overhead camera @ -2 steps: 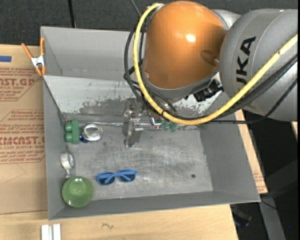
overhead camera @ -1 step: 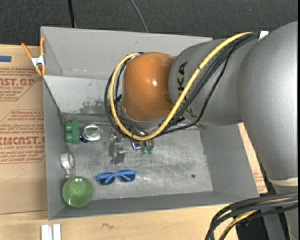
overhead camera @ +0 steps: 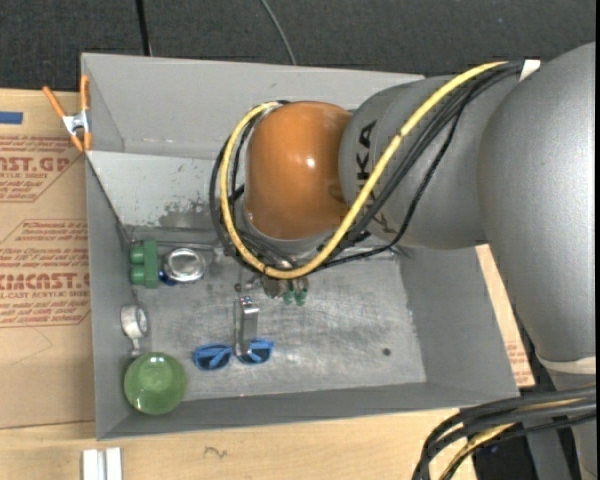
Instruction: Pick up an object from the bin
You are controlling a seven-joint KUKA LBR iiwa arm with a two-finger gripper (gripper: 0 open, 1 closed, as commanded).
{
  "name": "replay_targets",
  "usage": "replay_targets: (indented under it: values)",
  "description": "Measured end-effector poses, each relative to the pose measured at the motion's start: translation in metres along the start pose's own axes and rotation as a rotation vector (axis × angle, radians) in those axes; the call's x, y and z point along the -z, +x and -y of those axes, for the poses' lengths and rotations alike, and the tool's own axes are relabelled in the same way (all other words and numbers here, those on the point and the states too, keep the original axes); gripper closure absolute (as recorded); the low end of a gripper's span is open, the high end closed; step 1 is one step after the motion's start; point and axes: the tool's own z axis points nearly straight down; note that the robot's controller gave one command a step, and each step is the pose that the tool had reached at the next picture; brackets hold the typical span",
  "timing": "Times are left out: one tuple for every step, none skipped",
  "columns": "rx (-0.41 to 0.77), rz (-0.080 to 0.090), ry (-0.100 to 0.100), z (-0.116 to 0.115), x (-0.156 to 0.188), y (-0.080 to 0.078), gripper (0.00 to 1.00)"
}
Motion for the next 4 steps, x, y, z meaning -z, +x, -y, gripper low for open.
replay_targets:
  values:
    - [0.247, 0.005, 0.0, 0.001, -0.088, 0.033, 0.0]
    - [0.247, 0.008, -0.001, 0.001, -0.087, 0.032, 1.0]
    - [0.612, 0.001, -0.001, -0.032, -0.054, 0.039, 1.0]
    - [0.785, 0.011, 0.003, -0.041, 0.153, 0.028, 1.0]
